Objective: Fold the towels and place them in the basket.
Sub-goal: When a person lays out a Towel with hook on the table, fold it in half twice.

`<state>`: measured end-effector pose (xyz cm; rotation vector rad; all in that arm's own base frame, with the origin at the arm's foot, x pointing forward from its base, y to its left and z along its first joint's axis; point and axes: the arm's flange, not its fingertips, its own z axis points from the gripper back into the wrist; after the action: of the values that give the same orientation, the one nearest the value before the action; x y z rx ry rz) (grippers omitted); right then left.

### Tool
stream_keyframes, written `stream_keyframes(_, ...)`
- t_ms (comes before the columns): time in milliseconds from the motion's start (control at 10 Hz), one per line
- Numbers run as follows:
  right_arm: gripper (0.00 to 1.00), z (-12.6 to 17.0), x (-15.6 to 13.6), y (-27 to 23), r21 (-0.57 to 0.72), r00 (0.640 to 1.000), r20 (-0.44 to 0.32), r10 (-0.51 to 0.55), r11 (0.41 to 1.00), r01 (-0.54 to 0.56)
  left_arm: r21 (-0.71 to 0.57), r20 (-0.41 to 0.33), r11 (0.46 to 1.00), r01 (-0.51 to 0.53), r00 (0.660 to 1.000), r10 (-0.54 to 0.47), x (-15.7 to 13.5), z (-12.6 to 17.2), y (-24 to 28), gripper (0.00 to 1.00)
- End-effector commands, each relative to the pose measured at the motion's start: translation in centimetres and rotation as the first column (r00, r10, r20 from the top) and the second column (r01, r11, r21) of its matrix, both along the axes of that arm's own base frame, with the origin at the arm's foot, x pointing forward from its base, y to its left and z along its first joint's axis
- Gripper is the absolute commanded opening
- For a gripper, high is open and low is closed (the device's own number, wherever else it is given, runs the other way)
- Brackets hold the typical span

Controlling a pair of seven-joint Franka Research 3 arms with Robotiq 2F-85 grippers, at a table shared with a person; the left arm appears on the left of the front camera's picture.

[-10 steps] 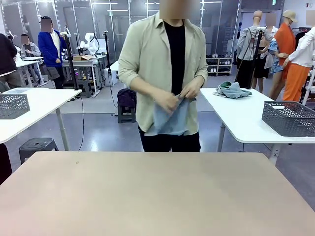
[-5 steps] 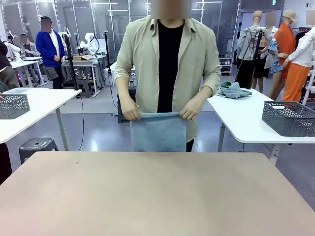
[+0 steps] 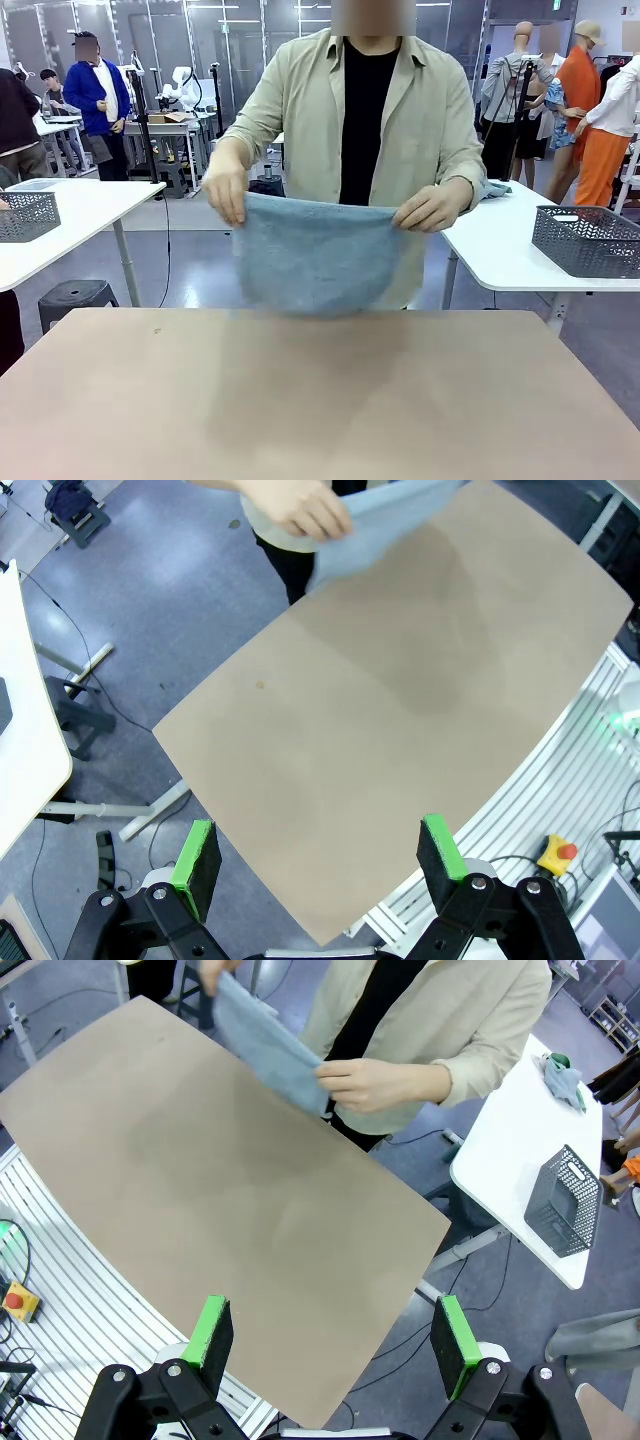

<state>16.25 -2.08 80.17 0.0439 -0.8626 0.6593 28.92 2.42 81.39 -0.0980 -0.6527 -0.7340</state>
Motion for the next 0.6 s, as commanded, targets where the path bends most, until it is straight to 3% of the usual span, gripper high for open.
stream_keyframes(0,1.00,0.03,0.02,-0.03,0.004,1.000,0.002,0.001,1.000,-0.001,0.001,0.002,1.000,0.001,1.000,-0.001,-0.03,0.01,-0.01,1.00)
stream_keyframes(500,1.00,0.03,0.02,-0.03,0.004,1.000,0.002,0.001,1.000,-0.001,0.001,0.002,1.000,0.001,1.000,-0.001,-0.03,0.01,-0.01,1.00)
